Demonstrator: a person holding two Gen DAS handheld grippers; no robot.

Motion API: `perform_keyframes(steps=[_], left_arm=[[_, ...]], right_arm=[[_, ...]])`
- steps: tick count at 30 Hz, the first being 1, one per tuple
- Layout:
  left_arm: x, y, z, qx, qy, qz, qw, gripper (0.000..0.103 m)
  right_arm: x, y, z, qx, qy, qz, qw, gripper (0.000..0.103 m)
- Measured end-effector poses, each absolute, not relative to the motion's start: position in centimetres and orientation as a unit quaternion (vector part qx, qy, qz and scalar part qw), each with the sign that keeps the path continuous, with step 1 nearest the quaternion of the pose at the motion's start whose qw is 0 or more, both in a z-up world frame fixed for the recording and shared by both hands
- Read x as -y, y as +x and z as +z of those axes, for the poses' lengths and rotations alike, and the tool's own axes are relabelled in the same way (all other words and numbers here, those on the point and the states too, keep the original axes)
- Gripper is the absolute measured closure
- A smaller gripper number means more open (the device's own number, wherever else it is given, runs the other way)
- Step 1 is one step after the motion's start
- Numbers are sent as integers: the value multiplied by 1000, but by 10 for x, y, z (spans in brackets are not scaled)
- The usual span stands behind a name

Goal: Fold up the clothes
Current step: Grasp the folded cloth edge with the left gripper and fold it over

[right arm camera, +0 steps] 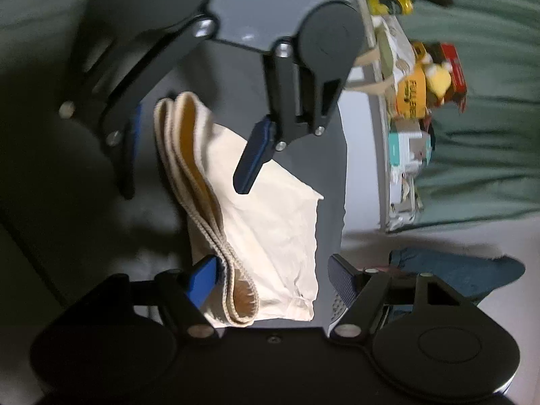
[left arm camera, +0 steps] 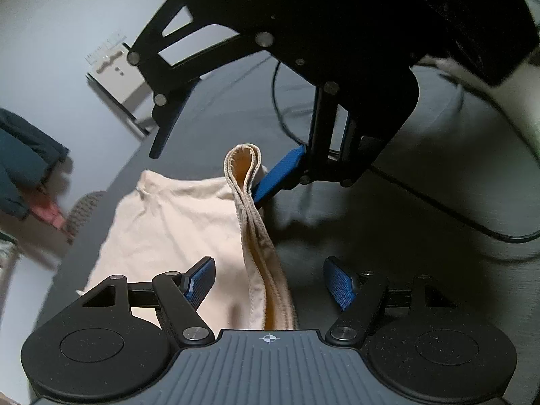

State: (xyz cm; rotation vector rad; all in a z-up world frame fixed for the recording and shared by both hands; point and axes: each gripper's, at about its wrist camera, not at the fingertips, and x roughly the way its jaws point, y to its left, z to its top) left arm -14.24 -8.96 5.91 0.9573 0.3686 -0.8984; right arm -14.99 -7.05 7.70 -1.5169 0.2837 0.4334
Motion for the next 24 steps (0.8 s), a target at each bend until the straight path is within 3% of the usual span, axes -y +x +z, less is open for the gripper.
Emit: perform_keyframes(steps=[18,24], left_arm=[[84,-132,67,-187,436,-349,809,32],[82,-139,64,-196,435,-378,793,32]], right_arm=[[70,-133,94,-174,-641,193,722,33],[67,-140,92,-188,-651,286,677,25]])
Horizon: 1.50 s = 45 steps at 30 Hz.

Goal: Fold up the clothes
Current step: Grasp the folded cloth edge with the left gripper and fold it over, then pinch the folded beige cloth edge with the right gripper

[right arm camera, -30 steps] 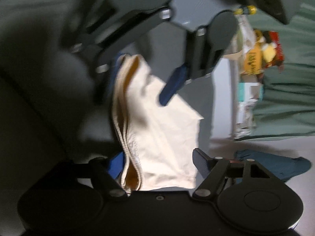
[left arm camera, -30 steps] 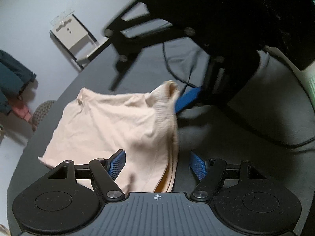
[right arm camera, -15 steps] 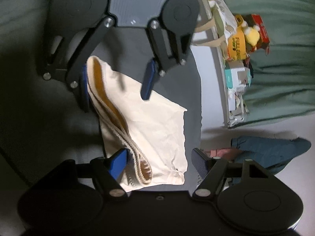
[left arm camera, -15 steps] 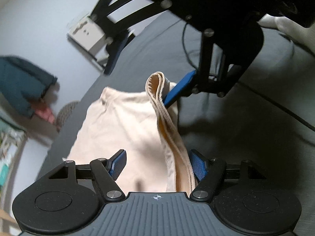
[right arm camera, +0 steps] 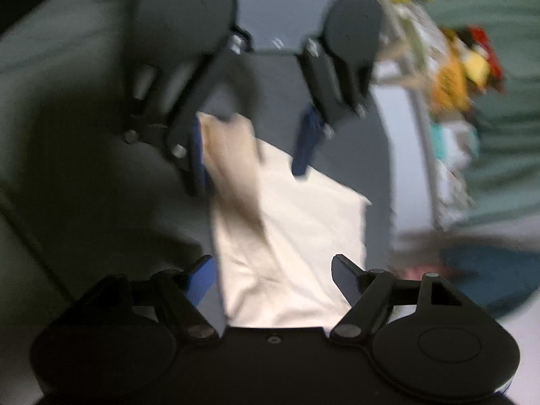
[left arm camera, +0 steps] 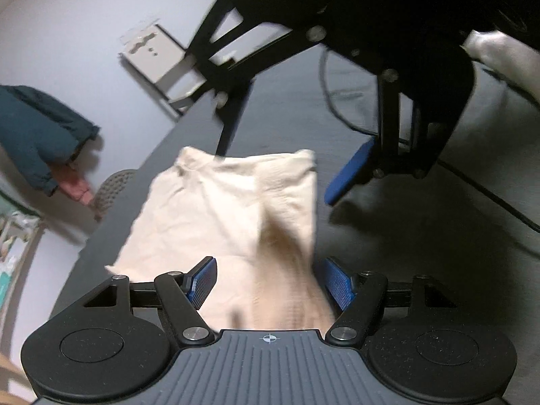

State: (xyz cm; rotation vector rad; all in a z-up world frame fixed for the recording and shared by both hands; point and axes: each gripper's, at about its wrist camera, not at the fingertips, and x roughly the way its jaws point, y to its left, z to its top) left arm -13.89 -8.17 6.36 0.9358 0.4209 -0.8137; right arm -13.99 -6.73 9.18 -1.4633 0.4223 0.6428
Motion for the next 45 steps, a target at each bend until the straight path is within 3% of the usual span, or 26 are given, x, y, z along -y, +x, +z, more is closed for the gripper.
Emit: perform_keyframes(steps=[4,9,11,14,19,26,34,36,45], left_arm=[[80,-143,61,-201,428,-382,793,32],[59,-118,74,-239,328,-389,827,32],[41,-107,80,-264,270,-395,837,32],[22,-95,84,-283,213,-398,846,32],[13,-88,78,-308,203,-414,832,32],[24,-97,65,-331,261,-413,808,32],[17,-91,68,-335,232,-412,815,33],[15,-89,68,-343,221,-414,814,49],[11,-83,63,-356,202,-406,817,63]], right_arm=[[71,-116,109,-210,-634,352,656,23],[106,-45,152,-368,-443,402,712,23],[127,-18,161,-432,-333,397,738,27],[157,4,157,-480,-208,379,763,44],[187,8,137,-505,-105,376,769,47],[188,7,129,-507,-63,393,765,50],[190,7,127,-503,-40,405,763,59],[191,7,128,-505,-33,406,761,59],[194,6,123,-510,-13,400,761,59]])
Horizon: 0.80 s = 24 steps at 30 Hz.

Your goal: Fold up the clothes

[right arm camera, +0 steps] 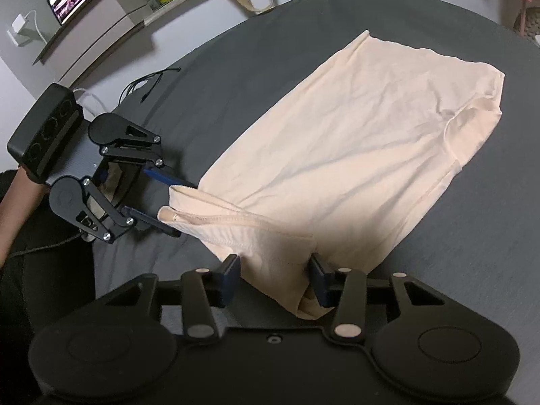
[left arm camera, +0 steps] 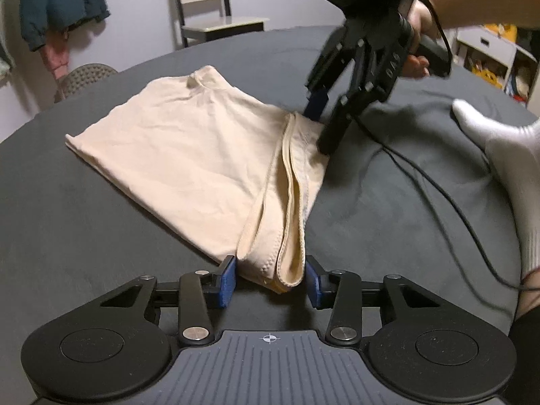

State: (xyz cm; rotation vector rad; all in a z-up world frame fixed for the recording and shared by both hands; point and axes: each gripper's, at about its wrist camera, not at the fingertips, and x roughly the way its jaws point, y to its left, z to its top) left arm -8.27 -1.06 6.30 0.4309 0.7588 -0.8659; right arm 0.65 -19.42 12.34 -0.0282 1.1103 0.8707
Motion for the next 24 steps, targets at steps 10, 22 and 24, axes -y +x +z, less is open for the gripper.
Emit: perform_keyframes(steps=[10,22,24], left_arm=[[8,-77,68,-345,169,-402,831,79],[16,-79,65,-355,180,-412,820,91],[15,-79,64,-356,177,-411,820,90]], right_arm=[[202,10,120,-506,41,393,767,62],[207,14,114,-506,99,380,768,53],[205,16,113,-503,110,378,769,53]])
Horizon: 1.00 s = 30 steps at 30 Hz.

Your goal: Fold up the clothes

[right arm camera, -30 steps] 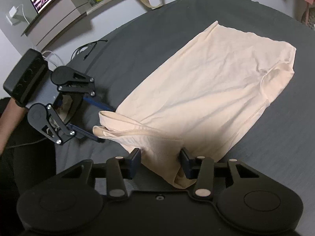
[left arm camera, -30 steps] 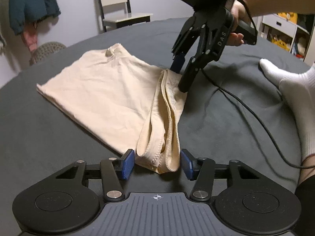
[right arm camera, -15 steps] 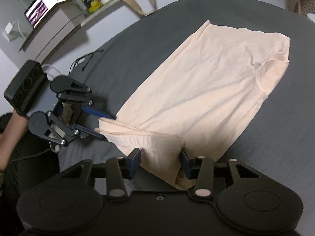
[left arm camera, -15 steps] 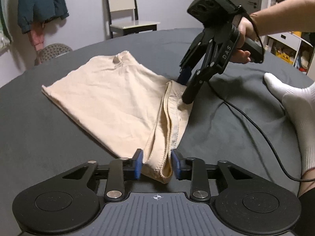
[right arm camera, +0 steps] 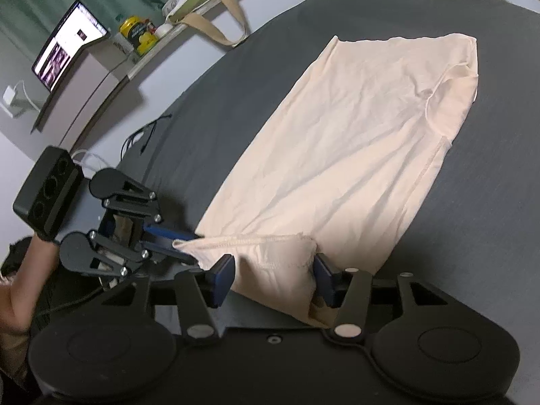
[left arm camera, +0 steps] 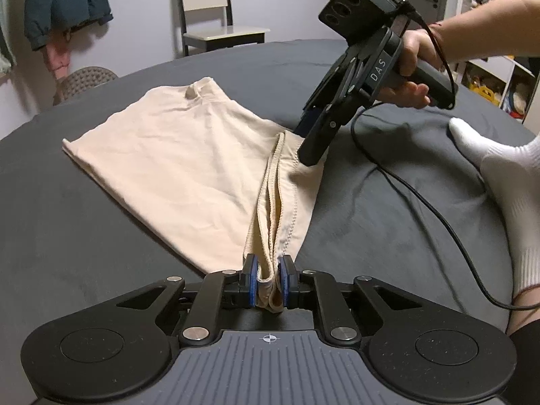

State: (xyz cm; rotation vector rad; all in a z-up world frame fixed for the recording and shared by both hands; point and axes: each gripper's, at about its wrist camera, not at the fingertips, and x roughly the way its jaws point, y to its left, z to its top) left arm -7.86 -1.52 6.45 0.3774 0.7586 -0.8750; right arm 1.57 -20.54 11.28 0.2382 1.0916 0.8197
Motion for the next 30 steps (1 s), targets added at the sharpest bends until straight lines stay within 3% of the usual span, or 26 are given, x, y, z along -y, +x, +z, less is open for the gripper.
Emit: perform_keyframes(steps=[2,3,4,7,10,12,28,30], left_arm=[[14,-78,64,-358,174,-410,821,90],[14,-78,64,-357,175,-409,821,90],[14,-78,65,-357,177,-408,821,90],[16,-79,66,-357,183,-405,822,80],[17,-83,66,-353,200,-403,820,60],[16,-87,68,-346,206,-404,821,40],[-2,-66,67,-362,115,-394,837,40],[-2,-64,65,-371,104,-395,834,51]], right_arm=[[204,16,113,-497,115,376,773,64],[205,16,113,-494,112,376,776,80],[205,16,113,-492,109,376,778,88],[209,9,114,-488,103,381,778,91],[216,1,115,-485,109,379,781,91],[220,-3,114,-483,119,373,783,91],[230,-17,103,-485,153,363,781,91],[230,-16,102,-485,154,363,780,91]])
